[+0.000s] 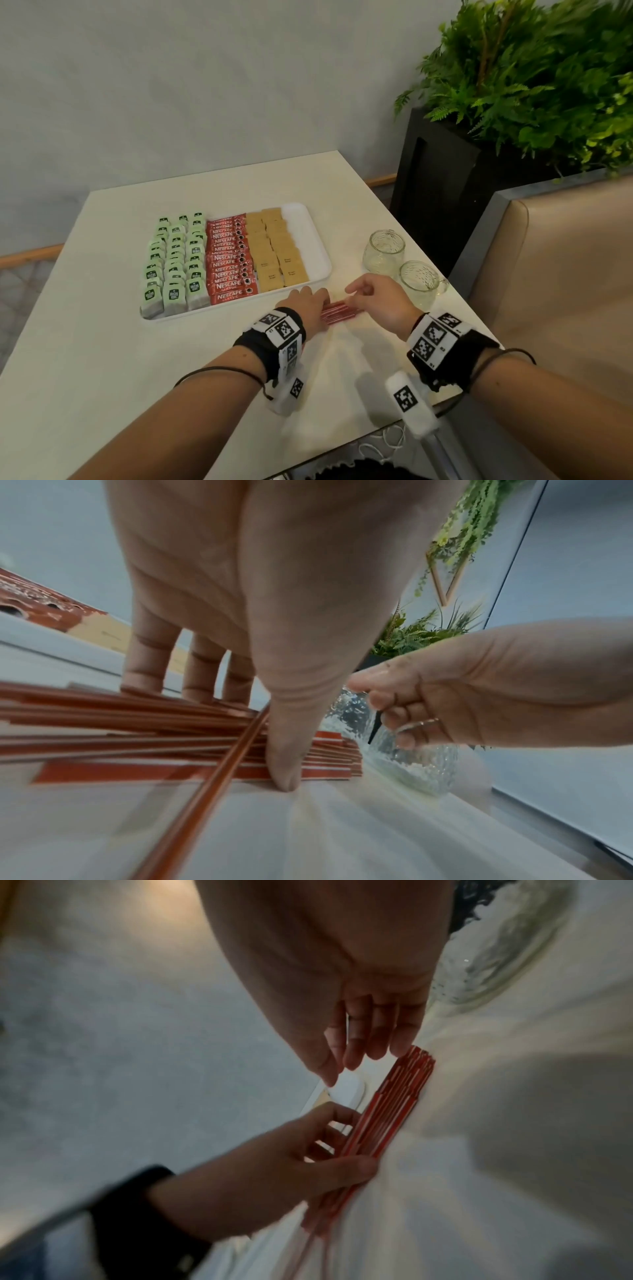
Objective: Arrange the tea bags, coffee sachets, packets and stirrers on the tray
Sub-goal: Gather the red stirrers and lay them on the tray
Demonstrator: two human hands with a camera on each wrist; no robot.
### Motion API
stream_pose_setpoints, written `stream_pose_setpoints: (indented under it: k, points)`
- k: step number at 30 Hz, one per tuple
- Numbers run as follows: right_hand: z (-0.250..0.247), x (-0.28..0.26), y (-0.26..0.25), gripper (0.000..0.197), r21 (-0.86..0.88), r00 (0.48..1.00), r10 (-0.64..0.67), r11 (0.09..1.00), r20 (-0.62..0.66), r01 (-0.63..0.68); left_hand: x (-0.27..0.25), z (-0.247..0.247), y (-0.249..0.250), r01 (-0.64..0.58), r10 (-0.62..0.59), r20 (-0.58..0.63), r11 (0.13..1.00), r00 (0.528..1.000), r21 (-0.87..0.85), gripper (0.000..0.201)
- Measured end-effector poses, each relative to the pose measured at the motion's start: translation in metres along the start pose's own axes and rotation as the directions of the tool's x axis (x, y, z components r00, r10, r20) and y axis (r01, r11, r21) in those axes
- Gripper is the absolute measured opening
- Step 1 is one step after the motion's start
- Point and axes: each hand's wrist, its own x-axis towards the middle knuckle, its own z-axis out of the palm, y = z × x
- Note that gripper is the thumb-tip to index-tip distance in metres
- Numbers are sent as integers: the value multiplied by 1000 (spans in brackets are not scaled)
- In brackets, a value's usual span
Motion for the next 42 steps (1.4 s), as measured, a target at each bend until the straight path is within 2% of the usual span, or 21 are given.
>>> stream_pose_setpoints:
  k: [2, 4, 5, 7, 10, 14, 20, 28, 33, 38, 42]
  points:
    - [6, 3, 0, 35, -299, 990, -126, 944, 65, 140, 0, -1, -9, -40, 40, 12, 999, 999, 9, 43]
    - [14, 5, 0, 55, -555, 963, -175, 789, 207, 262, -1, -2, -16, -81, 81, 12, 997, 997, 13, 44]
    - [17, 7, 0, 60, -629, 953, -161, 720, 258, 292, -1, -2, -19, -93, 93, 11, 996, 996, 13, 44]
    - [23, 11, 0, 57, -691, 947, -141, 653, 290, 309, -1, -4, -22, -102, 102, 10, 995, 995, 18, 42]
    - [28, 15, -4, 35, -707, 941, -170, 624, 293, 333, 1, -6, -24, -120, 119, 15, 992, 993, 43, 37]
    - [27, 19, -9, 25, -678, 944, -139, 665, 298, 312, 4, -11, -27, -158, 160, -14, 983, 987, 97, 28]
    - [28, 21, -13, 27, -681, 944, -114, 667, 308, 303, 8, -8, -30, -178, 180, 0, 970, 984, 167, 28]
    - [33, 21, -13, 28, -723, 938, -116, 609, 325, 326, 12, -2, -38, -201, 205, -5, 967, 979, 158, 33]
    - [35, 23, -13, 29, -725, 944, -97, 617, 316, 307, 14, 0, -39, -220, 224, -6, 960, 974, 173, 45]
    - [31, 22, -13, 34, -693, 932, -90, 645, 350, 322, 16, 5, -37, -231, 241, -13, 942, 970, 244, 38]
    - [35, 25, -16, 32, -719, 930, -89, 609, 357, 334, 15, 4, -37, -266, 281, -12, 920, 960, 287, 33]
